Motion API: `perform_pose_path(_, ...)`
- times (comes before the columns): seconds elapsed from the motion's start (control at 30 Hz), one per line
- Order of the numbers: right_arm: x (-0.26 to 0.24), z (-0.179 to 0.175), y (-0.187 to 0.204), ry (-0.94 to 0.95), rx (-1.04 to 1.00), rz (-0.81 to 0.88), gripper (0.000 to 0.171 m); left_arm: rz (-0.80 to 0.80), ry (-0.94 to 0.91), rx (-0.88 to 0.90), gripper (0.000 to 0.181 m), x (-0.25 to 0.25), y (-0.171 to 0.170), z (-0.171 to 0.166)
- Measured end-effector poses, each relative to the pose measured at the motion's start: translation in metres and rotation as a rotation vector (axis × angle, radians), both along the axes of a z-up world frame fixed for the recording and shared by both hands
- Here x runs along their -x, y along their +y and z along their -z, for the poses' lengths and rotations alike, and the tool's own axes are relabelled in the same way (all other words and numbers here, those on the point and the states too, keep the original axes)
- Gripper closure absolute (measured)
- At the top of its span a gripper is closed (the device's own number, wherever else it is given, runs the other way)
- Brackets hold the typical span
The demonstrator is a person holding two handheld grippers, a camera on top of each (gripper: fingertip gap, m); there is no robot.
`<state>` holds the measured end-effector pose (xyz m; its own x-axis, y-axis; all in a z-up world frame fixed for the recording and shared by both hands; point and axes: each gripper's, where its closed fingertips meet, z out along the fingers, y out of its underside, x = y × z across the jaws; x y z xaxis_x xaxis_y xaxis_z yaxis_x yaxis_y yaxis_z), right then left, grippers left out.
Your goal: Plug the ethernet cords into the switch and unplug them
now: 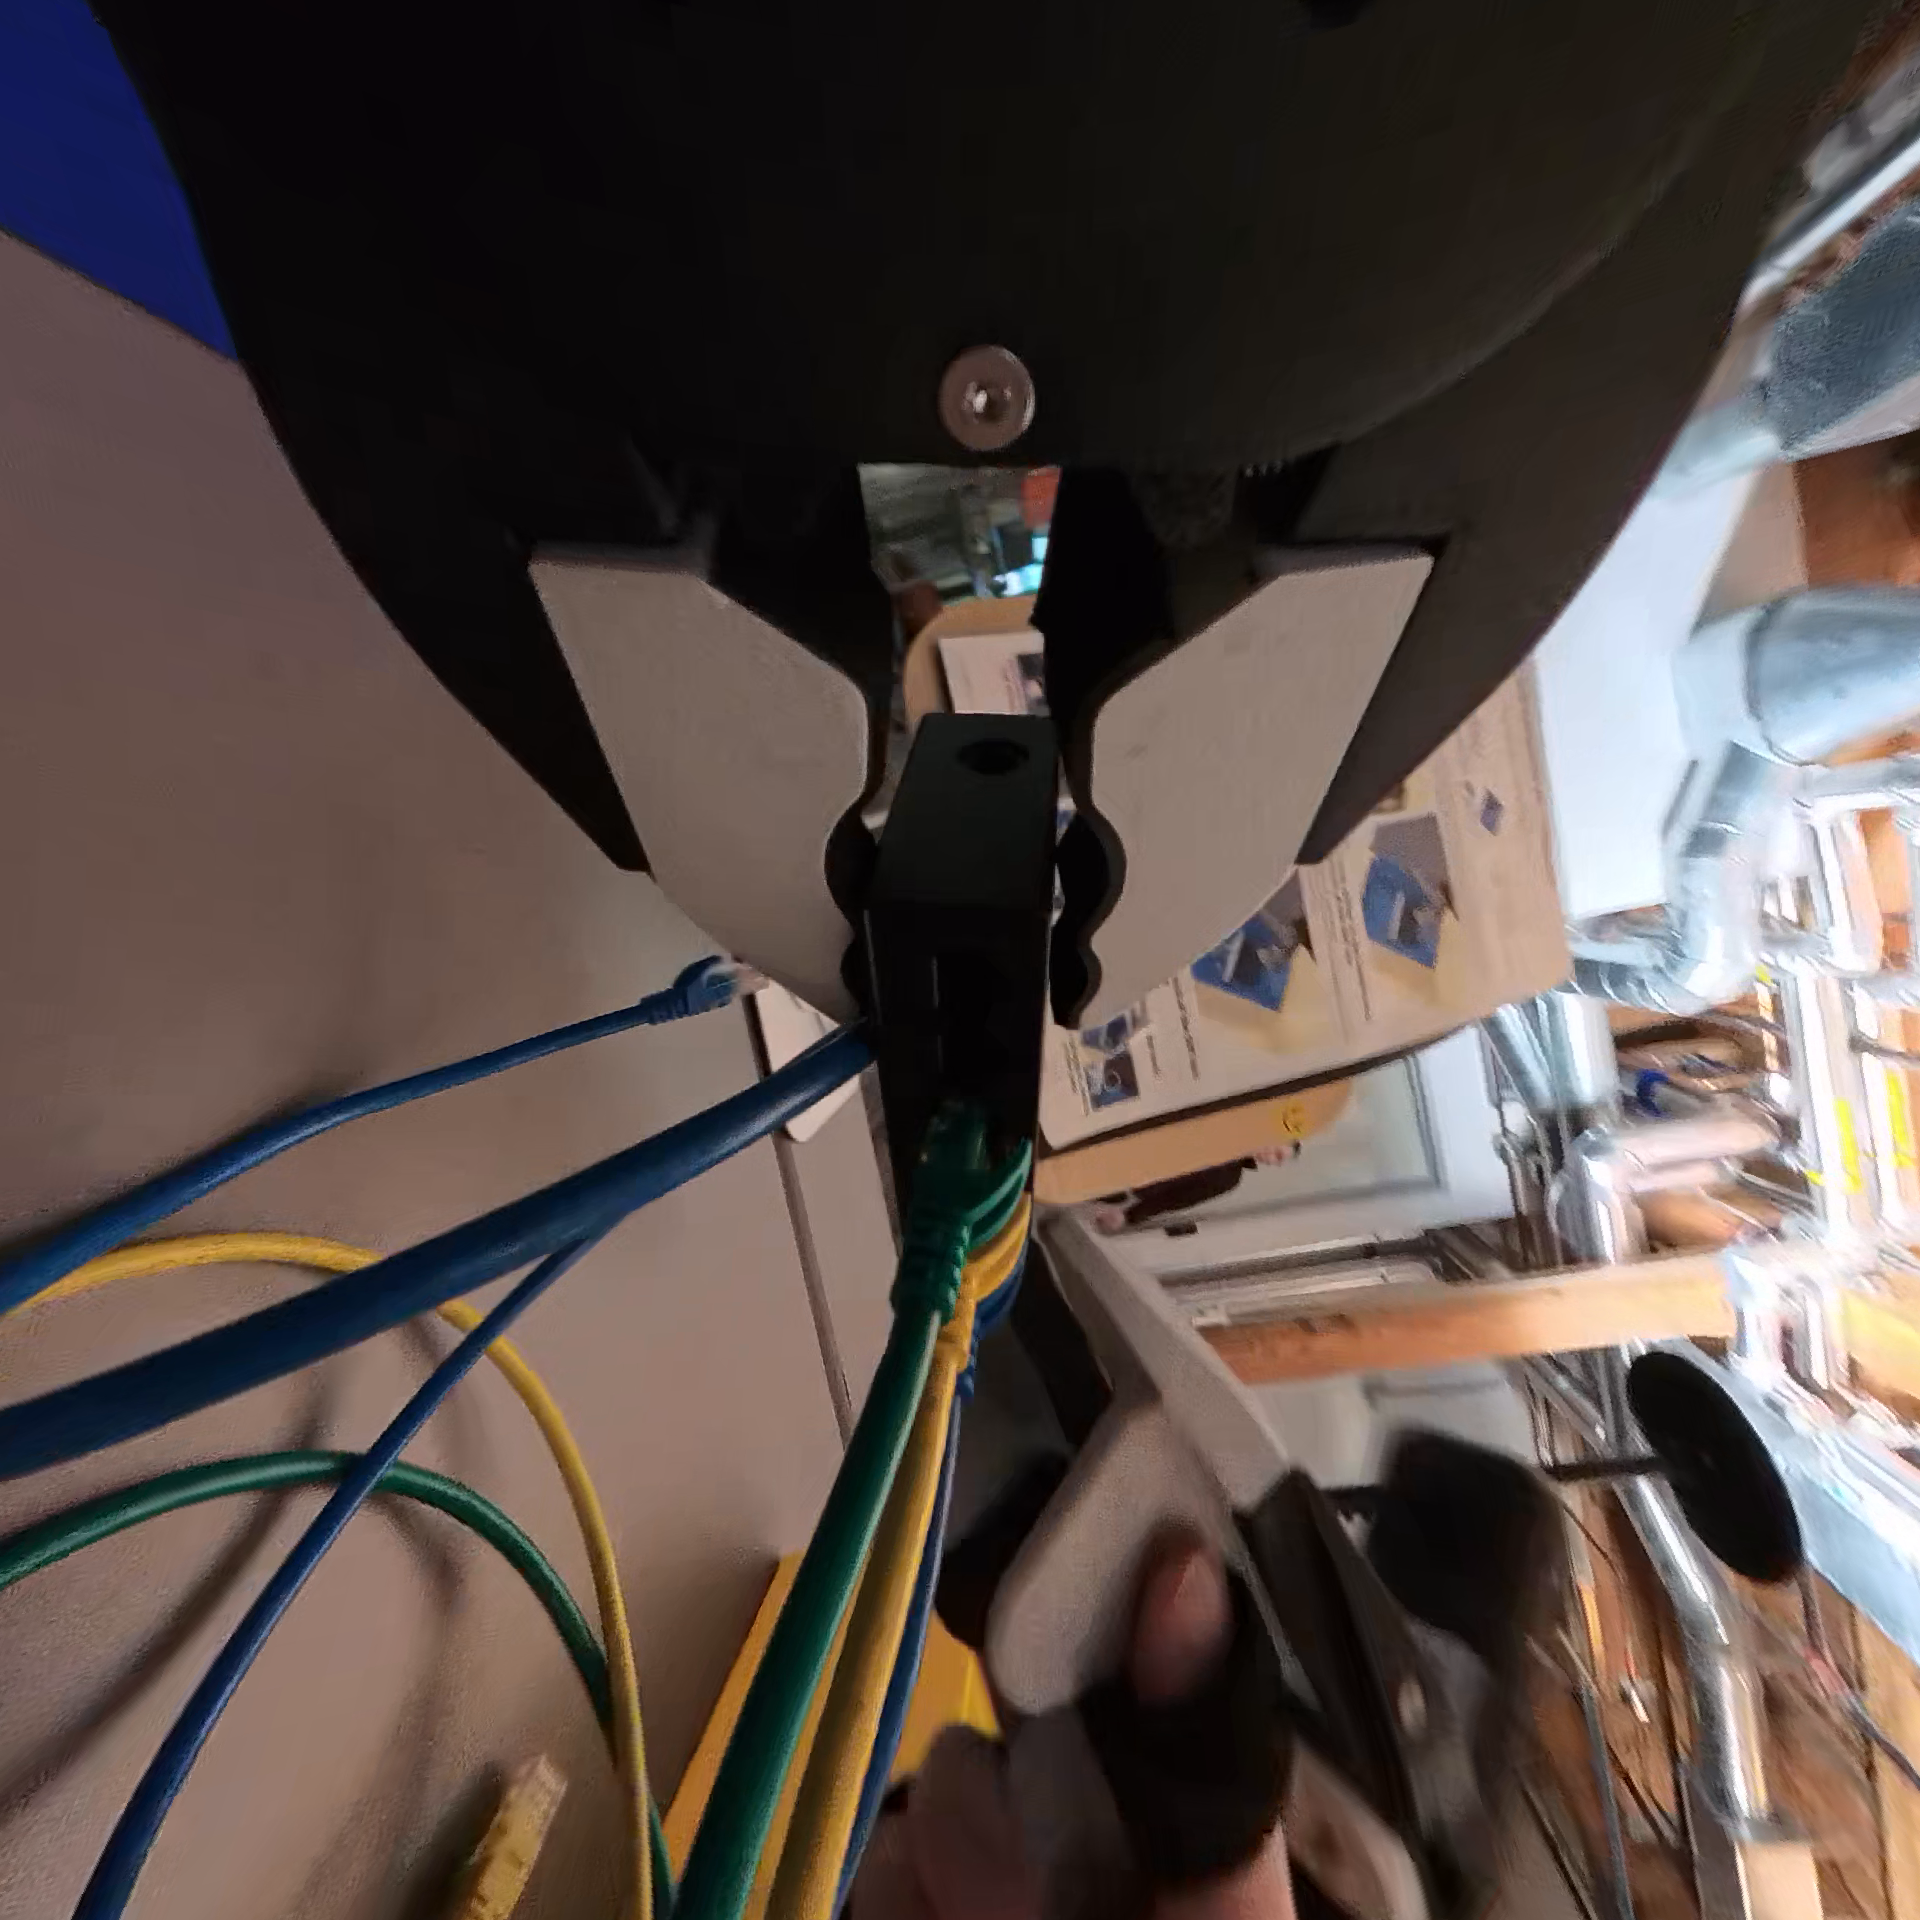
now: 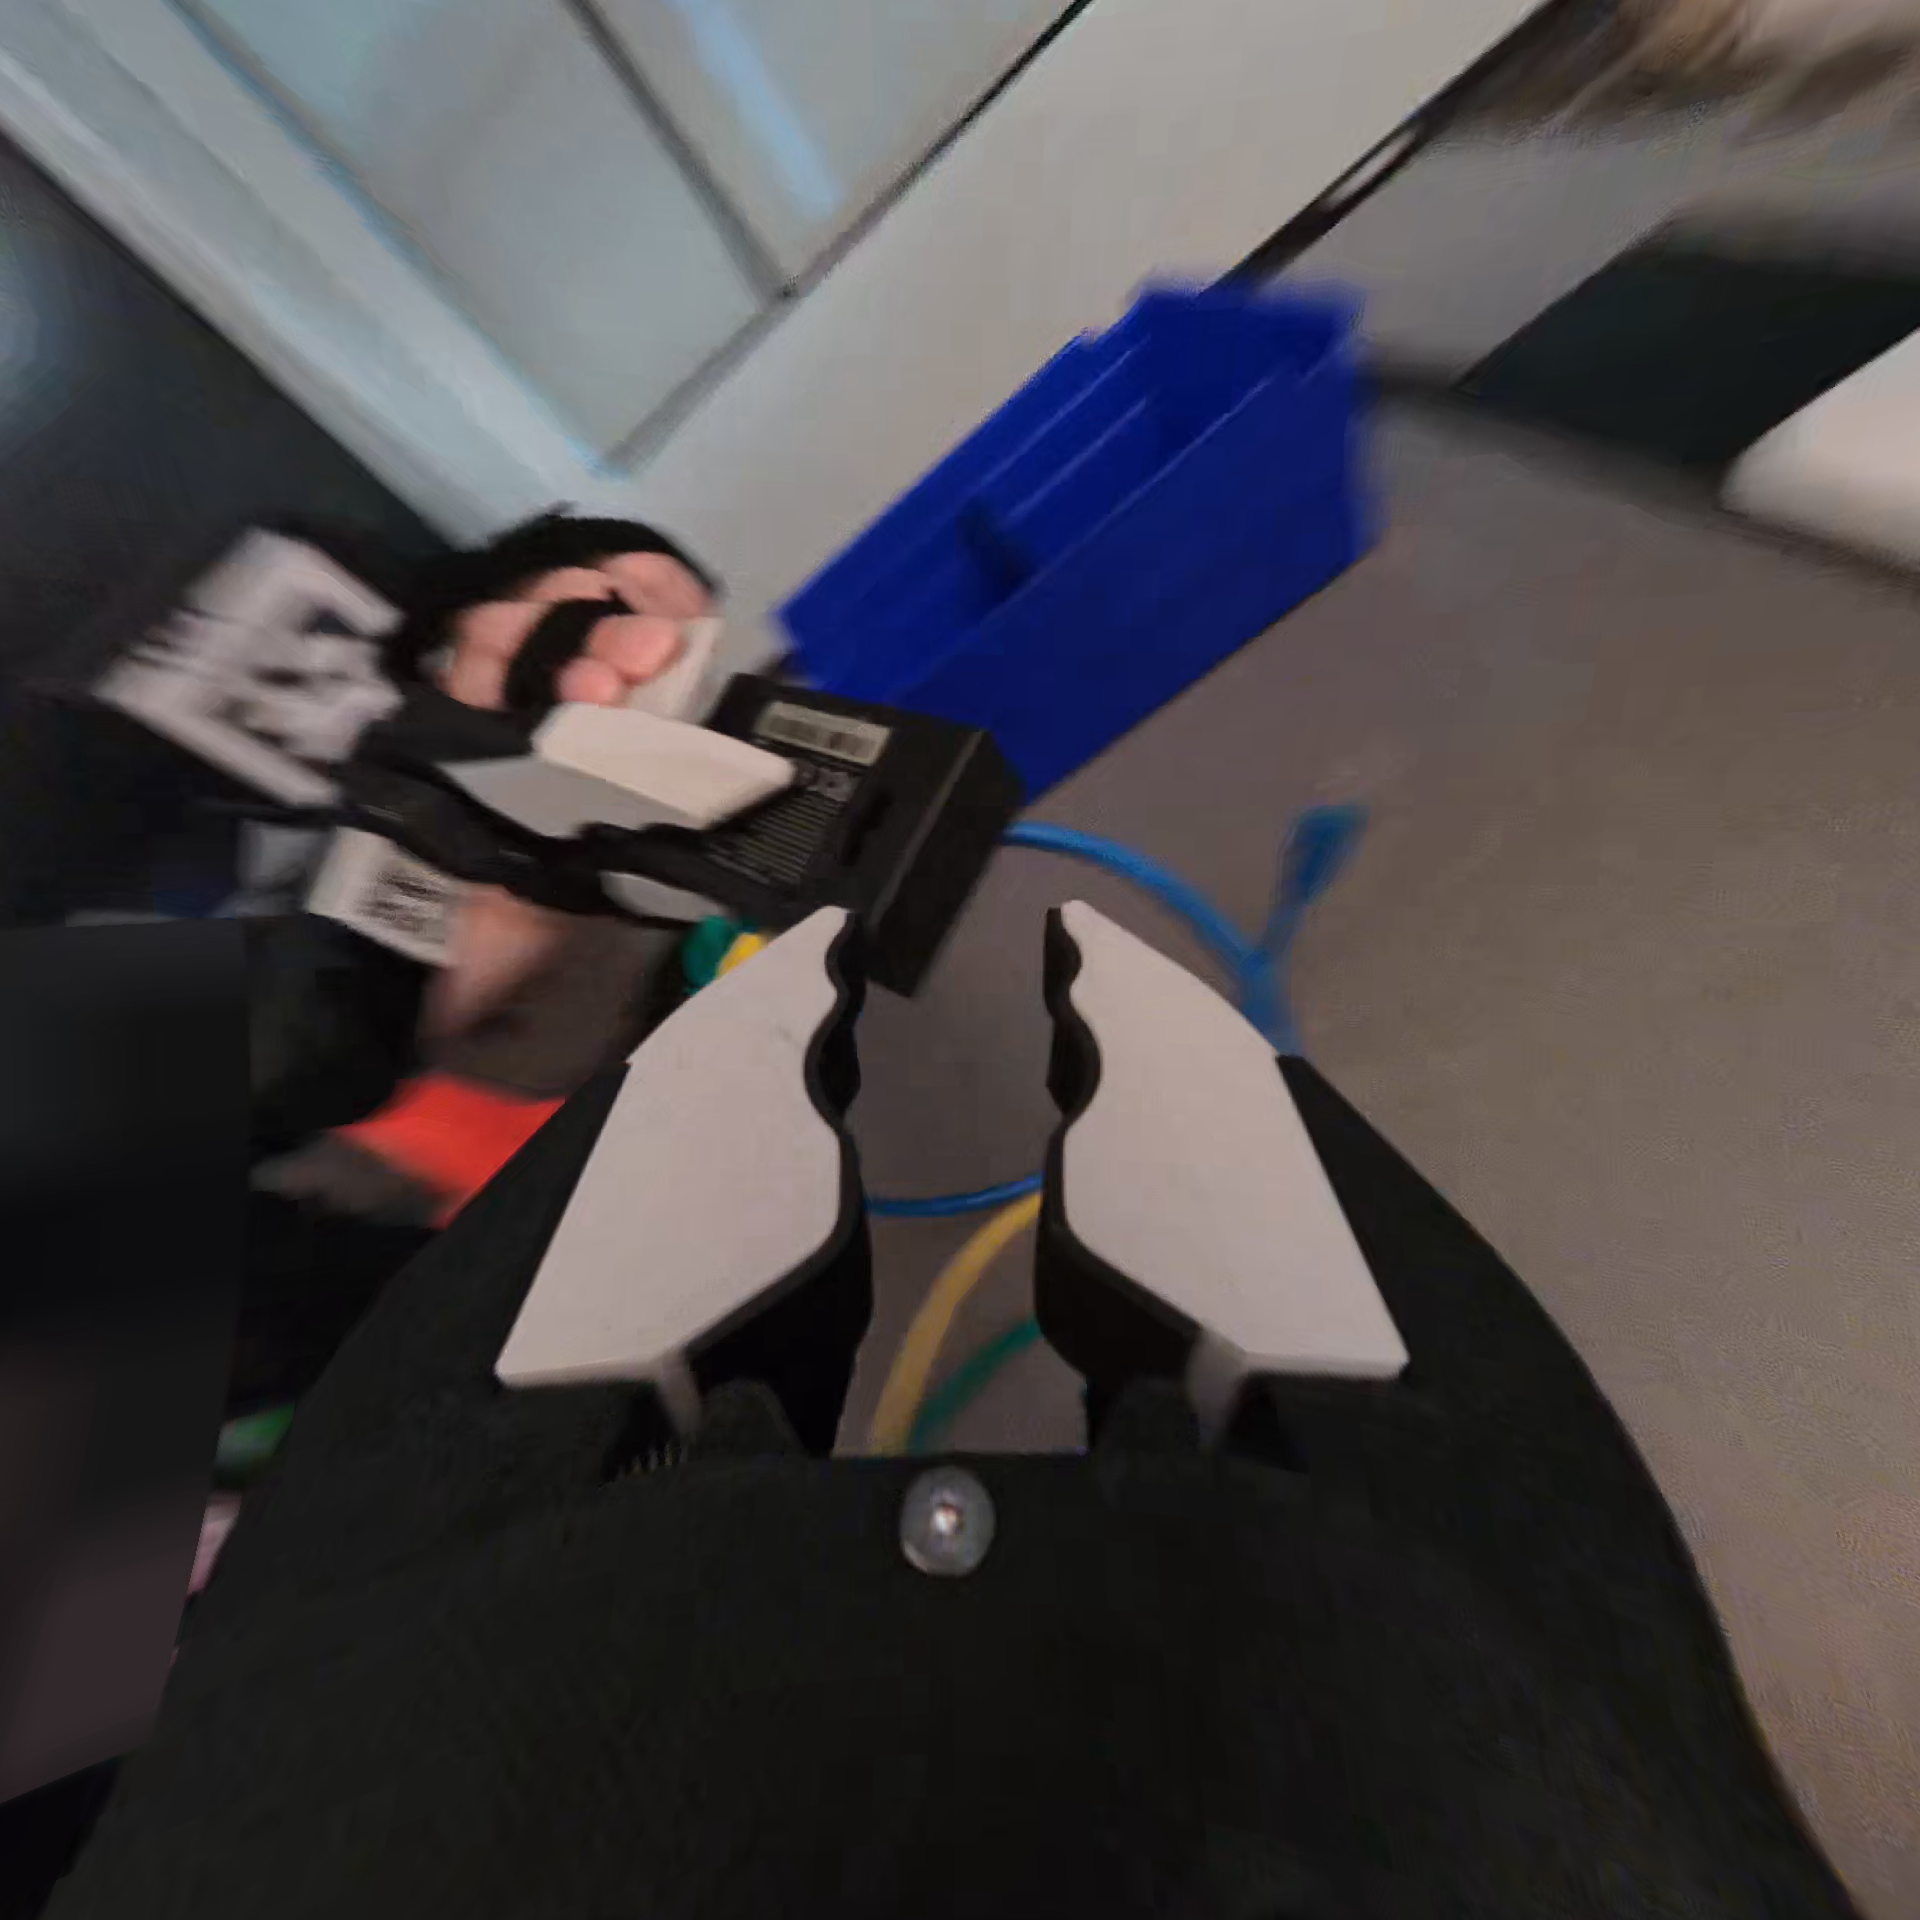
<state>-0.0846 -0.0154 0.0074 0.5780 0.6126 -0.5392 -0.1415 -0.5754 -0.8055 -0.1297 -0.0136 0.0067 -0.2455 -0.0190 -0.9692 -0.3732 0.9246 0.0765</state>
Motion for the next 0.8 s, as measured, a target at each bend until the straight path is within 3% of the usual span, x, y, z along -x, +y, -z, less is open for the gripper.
perform_pose_path(0.1,-0.017,-0.052,-0.005,-0.34,-0.527,0.208,0.136,-0.074,-0.031,0.125,0.15,0.001,0.017,-0.007)
perform_pose_path(0.17,0.005,-0.087,-0.028,-0.51,-0.844,0.239,0.127,-0.101,-0.005,0.238,0.15,-0.002,0.025,-0.008)
perform_pose_path(0.23,0.035,-0.086,-0.043,-0.785,-1.007,0.185,0.127,-0.119,0.003,0.321,0.15,-0.01,0.03,-0.012)
perform_pose_path(0.3,0.046,-0.068,-0.038,-1.065,-1.008,0.176,0.13,-0.15,0.041,0.37,0.15,-0.013,0.031,-0.01)
perform_pose_path(0.4,0.048,-0.045,-0.029,-1.211,-0.96,0.153,0.145,-0.172,0.094,0.361,0.15,-0.012,0.029,0.004)
perform_pose_path(0.5,0.039,-0.024,-0.021,-1.248,-0.808,0.125,0.145,-0.169,0.095,0.347,0.15,-0.01,0.029,0.01)
perform_pose_path(0.67,0.039,-0.023,-0.022,-1.214,-0.796,0.119,0.149,-0.158,0.081,0.32,0.151,-0.008,0.022,0.001)
perform_pose_path(0.8,0.038,-0.063,-0.042,-1.165,-0.846,0.197,0.147,-0.14,0.066,0.381,0.151,-0.007,0.018,-0.005)
